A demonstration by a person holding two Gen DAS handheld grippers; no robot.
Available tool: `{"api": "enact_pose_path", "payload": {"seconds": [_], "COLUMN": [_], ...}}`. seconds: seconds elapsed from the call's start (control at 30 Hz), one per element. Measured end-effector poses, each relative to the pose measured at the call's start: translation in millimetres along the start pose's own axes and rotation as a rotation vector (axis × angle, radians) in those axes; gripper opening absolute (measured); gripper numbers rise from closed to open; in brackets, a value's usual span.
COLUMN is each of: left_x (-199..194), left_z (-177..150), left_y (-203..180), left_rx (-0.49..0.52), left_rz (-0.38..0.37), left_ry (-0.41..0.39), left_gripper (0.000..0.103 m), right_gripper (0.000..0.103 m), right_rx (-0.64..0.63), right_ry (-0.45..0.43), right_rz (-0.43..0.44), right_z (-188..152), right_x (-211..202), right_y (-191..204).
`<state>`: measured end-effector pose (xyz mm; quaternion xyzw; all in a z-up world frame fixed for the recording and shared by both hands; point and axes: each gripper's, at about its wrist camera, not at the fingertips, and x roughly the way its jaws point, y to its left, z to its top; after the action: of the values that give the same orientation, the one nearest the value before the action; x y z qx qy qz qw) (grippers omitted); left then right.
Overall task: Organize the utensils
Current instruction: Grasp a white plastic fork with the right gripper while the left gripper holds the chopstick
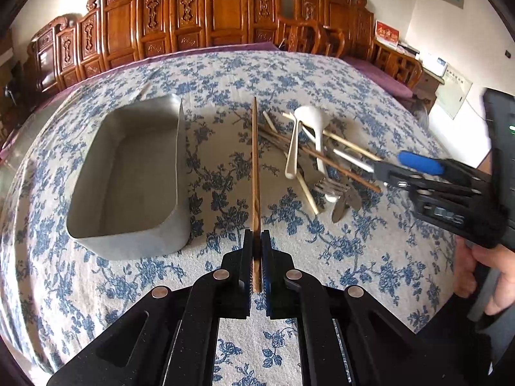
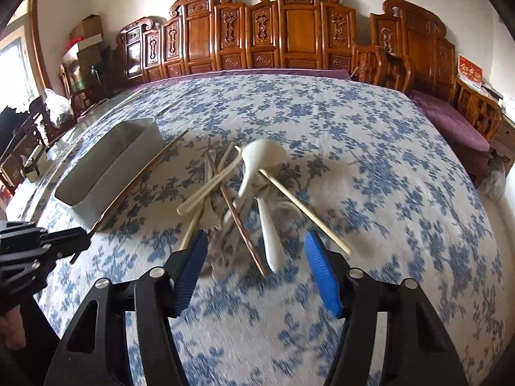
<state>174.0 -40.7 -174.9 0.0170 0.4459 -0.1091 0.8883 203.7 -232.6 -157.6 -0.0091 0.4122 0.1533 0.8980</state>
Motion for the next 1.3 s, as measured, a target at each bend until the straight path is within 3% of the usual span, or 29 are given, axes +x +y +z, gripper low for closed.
{"api": "enact_pose_path", "payload": {"seconds": [0.3, 0.53, 0.6, 0.8, 0.9, 1.03, 1.3], "left_x": [-22, -28, -29, -30, -29, -29, -39], "left_z": [12, 14, 15, 17, 16, 15, 13], "left_y": [13, 17, 17, 18, 17, 17, 17], "left_rx": [-0.011, -0.012, -0.01, -0.014, -0.009, -0.007, -0.007], "left_rz": [0.0, -0.008, -0.008, -0.017, -0.021, -0.015, -0.007], "left_ry": [-0.05, -0.069, -0.074, -0.086, -0.087, -0.084, -0.097], "left_gripper": [0.004, 0.004, 0.004, 0.004, 0.004, 0.004, 0.004], "right_gripper": [0.04, 0.035, 0.027, 0.026, 0.023, 0.008, 0.007], "right_rx": [0.032, 0.089, 0.111, 0.163, 0.196, 0.215, 0.208], "right_ry": [0.062, 0.117, 0.129, 0.168, 0.173, 0.182, 0.148], "right_rz": [0.102, 0.111, 0.111, 0.091, 0.092, 0.092, 0.092], "right_z": [35, 59, 62, 65, 66, 68, 71], "right_x": [53, 93, 101, 122, 126, 127, 104], "right_y": [25, 25, 24, 17, 13, 11, 6]}}
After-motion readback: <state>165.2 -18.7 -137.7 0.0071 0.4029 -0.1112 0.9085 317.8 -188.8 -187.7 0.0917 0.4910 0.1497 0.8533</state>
